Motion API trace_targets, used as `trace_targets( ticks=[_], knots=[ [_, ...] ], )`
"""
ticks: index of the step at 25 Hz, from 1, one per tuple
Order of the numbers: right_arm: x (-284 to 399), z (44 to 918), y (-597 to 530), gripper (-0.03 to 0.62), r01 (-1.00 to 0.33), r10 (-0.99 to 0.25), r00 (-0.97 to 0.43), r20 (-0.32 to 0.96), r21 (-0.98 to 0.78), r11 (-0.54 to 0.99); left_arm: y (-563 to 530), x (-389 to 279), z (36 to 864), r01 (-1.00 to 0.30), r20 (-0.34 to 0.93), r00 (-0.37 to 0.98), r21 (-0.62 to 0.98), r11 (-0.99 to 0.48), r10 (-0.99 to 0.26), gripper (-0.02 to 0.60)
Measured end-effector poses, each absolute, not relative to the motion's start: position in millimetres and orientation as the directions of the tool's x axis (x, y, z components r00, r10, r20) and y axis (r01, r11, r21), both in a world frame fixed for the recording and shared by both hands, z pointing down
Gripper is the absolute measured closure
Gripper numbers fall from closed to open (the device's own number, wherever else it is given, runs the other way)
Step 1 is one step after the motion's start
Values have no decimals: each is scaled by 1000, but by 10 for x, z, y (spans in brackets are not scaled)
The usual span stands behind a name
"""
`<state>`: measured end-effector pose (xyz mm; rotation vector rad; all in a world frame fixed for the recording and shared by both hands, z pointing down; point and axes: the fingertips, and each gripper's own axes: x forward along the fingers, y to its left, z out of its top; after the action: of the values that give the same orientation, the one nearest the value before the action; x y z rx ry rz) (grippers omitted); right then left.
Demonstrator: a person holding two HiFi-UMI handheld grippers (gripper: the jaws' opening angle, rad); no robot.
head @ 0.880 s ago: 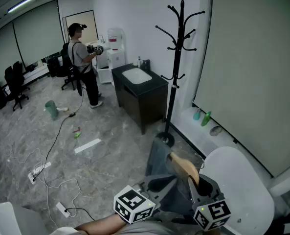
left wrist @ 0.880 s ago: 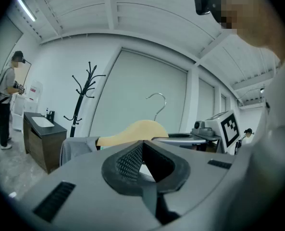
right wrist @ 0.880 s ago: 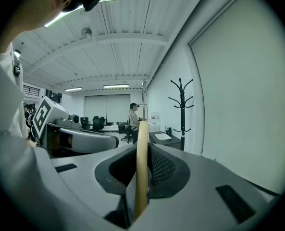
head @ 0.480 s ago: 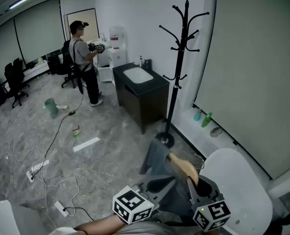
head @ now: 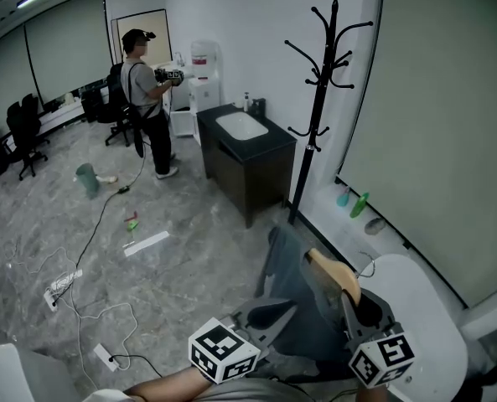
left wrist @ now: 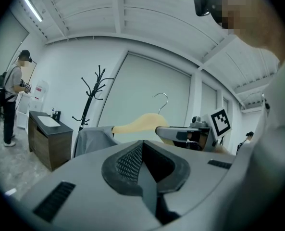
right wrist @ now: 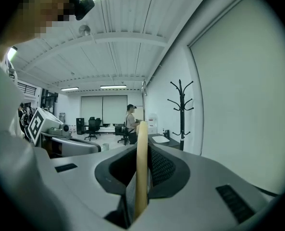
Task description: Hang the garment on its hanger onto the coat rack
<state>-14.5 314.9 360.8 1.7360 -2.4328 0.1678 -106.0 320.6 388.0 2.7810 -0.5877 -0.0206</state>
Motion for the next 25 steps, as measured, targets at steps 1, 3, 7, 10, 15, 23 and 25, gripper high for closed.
trace_targets(
  ticks=[1, 3, 7, 10, 15, 23, 25],
  knots=[
    [-144, 3593, 3119, 531, -948, -933, -314, 178, -2, 318, 3175, -1099, 3891, -395, 45, 916, 289, -872, -399, 577],
    [-142, 3564, 3040, 531, -953, -940, -299, 167, -2, 303, 3091, -1168, 3910, -398, 44, 914, 291, -870, -404, 577],
    [-85, 3506, 2837, 531, -961, -948, -273, 164, -4, 276, 2913, -1194, 3901, -395, 44, 915, 293, -871, -400, 577],
    [-29, 3509, 2702, 531, -965, -952, -259, 160, -12, 261, 2773, -1177, 3913, -395, 46, 916, 288, -873, -399, 577],
    [154, 3585, 2318, 531, -967, -953, -254, 168, -31, 252, 2387, -1034, 3972, -403, 58, 913, 291, -868, -404, 577],
    [675, 3659, 1384, 531, -965, -947, -263, 182, -41, 260, 1451, -485, 3986, -416, 72, 907, 288, -862, -414, 577],
    [816, 3649, 1131, 531, -963, -945, -270, 182, -40, 268, 1196, -314, 3963, -418, 69, 906, 289, -861, -417, 577]
  ],
)
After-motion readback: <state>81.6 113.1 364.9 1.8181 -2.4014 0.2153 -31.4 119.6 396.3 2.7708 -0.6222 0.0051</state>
